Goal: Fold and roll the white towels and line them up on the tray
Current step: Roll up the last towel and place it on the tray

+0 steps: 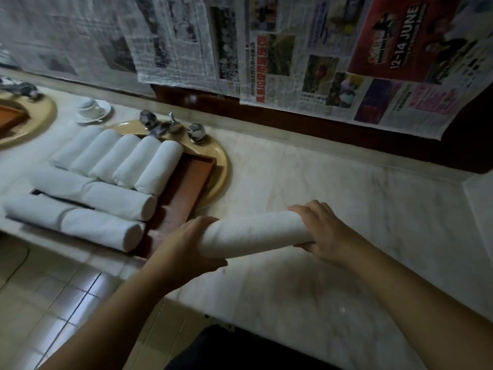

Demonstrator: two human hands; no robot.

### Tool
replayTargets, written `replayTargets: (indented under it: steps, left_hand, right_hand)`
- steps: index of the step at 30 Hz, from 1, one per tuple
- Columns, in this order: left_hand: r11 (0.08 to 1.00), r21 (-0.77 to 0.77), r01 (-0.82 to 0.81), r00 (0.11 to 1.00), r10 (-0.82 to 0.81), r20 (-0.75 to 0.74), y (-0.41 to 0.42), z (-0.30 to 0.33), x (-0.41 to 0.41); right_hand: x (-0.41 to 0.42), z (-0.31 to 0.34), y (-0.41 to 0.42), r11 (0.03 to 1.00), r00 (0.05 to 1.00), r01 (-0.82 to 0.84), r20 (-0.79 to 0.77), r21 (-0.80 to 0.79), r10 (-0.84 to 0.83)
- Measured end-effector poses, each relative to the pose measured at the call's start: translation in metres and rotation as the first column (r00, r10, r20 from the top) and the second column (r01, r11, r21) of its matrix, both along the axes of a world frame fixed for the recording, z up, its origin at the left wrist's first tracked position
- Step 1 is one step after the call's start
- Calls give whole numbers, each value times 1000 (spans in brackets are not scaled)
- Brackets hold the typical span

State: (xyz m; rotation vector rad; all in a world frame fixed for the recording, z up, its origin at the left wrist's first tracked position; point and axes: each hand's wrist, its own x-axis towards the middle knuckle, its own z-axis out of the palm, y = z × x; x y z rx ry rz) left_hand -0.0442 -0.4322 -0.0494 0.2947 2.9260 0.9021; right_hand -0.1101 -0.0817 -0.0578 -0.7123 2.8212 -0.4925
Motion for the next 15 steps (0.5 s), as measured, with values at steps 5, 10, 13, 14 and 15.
replayTargets:
  steps: [5,10,13,14,15]
  left_hand:
    - [975,94,-201,977,206,-49,-30,3,31]
    - [937,184,-298,951,307,-23,-64,3,41]
    - [923,187,-337,938,346,-14,-86,4,41]
    - [920,185,-344,935,355,-27,-94,3,40]
    - [921,178,-345,932,358,-46,-101,2,38]
  right_hand:
    - [-12,10,-44,992,990,-125,-65,-11,125]
    - [-43,16,-97,987,986,-163,-46,-9,162]
    - [-62,15,-128,982,982,-190,-2,11,190]
    - [-69,13,-140,979,979,-203,16,21,203]
    - [-77,12,-150,975,976,-219,26,35,218]
